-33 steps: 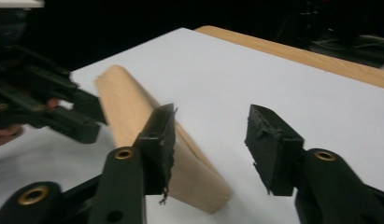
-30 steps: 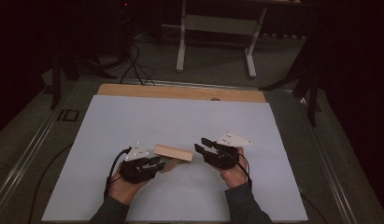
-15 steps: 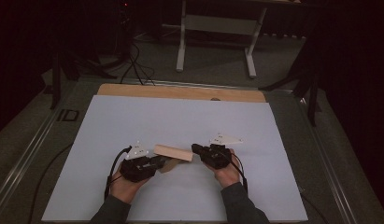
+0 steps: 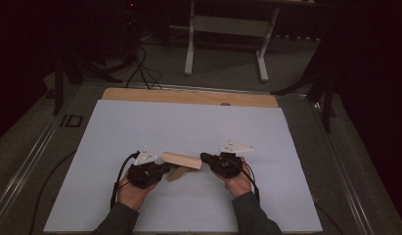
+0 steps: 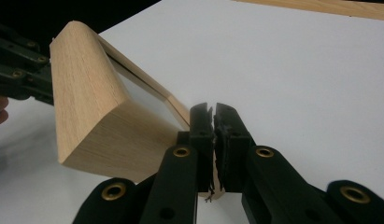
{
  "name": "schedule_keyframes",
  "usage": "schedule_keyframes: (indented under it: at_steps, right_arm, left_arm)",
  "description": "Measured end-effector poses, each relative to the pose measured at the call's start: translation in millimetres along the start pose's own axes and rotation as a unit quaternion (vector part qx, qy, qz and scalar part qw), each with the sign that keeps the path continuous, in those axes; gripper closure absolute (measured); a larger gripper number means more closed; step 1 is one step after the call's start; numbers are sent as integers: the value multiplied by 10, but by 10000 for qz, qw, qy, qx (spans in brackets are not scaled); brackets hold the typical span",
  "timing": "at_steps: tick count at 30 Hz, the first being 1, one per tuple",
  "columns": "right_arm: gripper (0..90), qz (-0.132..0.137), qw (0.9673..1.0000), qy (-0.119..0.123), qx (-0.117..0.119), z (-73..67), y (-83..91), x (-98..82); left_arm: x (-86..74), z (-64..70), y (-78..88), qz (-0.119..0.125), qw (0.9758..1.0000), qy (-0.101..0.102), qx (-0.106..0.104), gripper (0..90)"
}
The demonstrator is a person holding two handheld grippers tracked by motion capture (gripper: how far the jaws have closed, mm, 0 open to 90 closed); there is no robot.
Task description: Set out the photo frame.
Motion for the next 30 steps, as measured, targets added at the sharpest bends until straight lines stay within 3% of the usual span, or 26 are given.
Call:
schedule_keyframes:
  at_steps: [15, 21, 30]
  right_arm:
    - [852, -72, 9998, 154, 129, -15, 21, 2]
    - [864, 28, 9999, -33, 143, 10, -36, 19]
    - [879, -57, 9997, 23, 228, -25, -28, 14]
  left_arm:
    - [-10, 32, -93, -73, 9999, -60, 56, 893]
    - [-4, 26, -110, -90, 9999, -36, 75, 894]
    - [6, 40, -129, -89, 9999, -36, 47, 894]
Point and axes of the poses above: each handheld gripper's, and its own axes: y roughly backward along the jaws, x roughly out of its top, z roughly to its right, the point moved 2 cm from there along -y, roughly forward along the jaws, and after that the axes turned 15 degrees about z, right-handed, at the moved point
